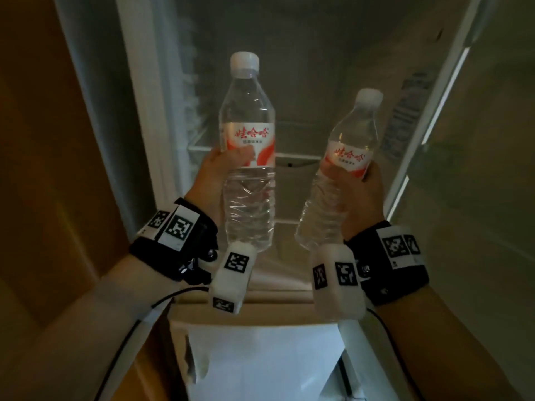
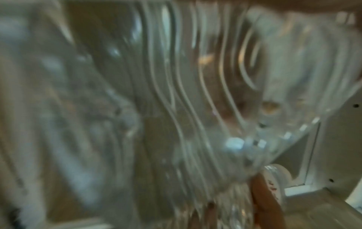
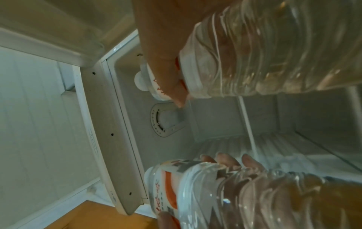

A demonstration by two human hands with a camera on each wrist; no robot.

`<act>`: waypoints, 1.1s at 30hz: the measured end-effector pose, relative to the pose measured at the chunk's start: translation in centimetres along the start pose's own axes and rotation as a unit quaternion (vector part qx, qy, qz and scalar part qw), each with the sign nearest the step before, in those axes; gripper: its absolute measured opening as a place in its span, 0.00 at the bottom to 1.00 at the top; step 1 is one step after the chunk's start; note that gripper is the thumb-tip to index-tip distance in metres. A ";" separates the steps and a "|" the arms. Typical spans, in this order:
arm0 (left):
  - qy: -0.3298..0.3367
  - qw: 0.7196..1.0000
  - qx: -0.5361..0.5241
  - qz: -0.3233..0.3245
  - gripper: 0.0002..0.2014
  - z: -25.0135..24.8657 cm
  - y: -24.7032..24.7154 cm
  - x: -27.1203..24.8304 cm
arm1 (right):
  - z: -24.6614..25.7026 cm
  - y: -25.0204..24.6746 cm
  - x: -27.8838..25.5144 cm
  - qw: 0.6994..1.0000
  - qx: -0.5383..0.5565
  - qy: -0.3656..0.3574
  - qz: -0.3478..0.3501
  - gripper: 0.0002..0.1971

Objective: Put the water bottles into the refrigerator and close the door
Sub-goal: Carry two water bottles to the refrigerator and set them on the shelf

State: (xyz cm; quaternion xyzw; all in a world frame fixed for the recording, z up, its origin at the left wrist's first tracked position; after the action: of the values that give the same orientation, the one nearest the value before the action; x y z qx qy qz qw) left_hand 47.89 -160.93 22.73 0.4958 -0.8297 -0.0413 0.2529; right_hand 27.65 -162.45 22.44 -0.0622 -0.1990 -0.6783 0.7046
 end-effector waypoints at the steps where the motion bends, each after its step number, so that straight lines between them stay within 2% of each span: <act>1: 0.013 1.000 0.011 -0.005 0.40 -0.5 -0.7 1.5 | 0.4 0.2 1.6 1.000 0.005 -0.014 0.008 0.30; 5: 0.089 0.994 0.061 -0.024 0.40 -3.7 -3.3 7.1 | 1.2 1.8 7.3 0.997 0.027 -0.064 0.036 0.42; 9: 0.132 0.988 0.081 0.003 0.35 -6.3 -5.3 12.4 | 1.8 2.5 12.0 0.992 0.043 -0.114 0.015 0.43; 11: 0.130 0.988 0.080 0.003 0.34 -6.4 -6.6 14.7 | 1.8 2.8 14.4 0.991 0.040 -0.128 0.015 0.43; 14: 0.136 0.986 0.085 -0.043 0.27 -5.9 -9.4 17.2 | 1.0 3.6 17.8 0.993 0.035 -0.113 0.032 0.40; 17: 0.120 0.988 0.071 -0.067 0.36 -4.6 -11.2 19.1 | -0.9 4.2 20.9 0.995 0.033 -0.074 0.056 0.40; 19: 0.108 0.989 0.059 -0.078 0.37 -3.9 -12.4 20.0 | -2.4 4.8 22.7 0.995 0.027 -0.051 0.084 0.41; 23: 0.083 0.991 0.059 -0.086 0.37 -2.8 -14.3 21.6 | -4.0 6.3 25.6 0.990 0.020 -0.040 0.131 0.33; 25: 0.068 0.993 0.051 -0.084 0.47 -2.3 -15.0 22.3 | -4.4 6.9 26.9 0.989 0.015 -0.044 0.139 0.31; 26: 0.066 0.994 0.044 -0.075 0.48 -2.2 -15.2 22.6 | -4.7 7.2 27.4 0.988 0.018 -0.042 0.145 0.31; 31: 0.048 0.997 0.056 -0.016 0.42 -2.2 -14.4 23.2 | -5.8 9.2 28.3 0.977 0.021 -0.023 0.210 0.31; 33: 0.048 0.996 0.067 -0.017 0.39 -2.1 -14.3 22.9 | -5.9 9.3 28.3 0.975 0.017 -0.018 0.222 0.32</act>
State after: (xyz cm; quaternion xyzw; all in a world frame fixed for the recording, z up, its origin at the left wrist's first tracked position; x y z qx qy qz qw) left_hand 51.60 -187.10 28.73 0.5267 -0.8092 0.0341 0.2582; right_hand 37.94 -190.24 29.10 -0.1048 -0.2045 -0.4998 0.8351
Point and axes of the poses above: each hand's wrist, its own x-axis towards the middle knuckle, its own y-axis out of the palm, z = x × y, the point moved 10 cm from there along x, towards the middle knuckle, and after that the axes turned 14 degrees about z, right-handed, at the moved point
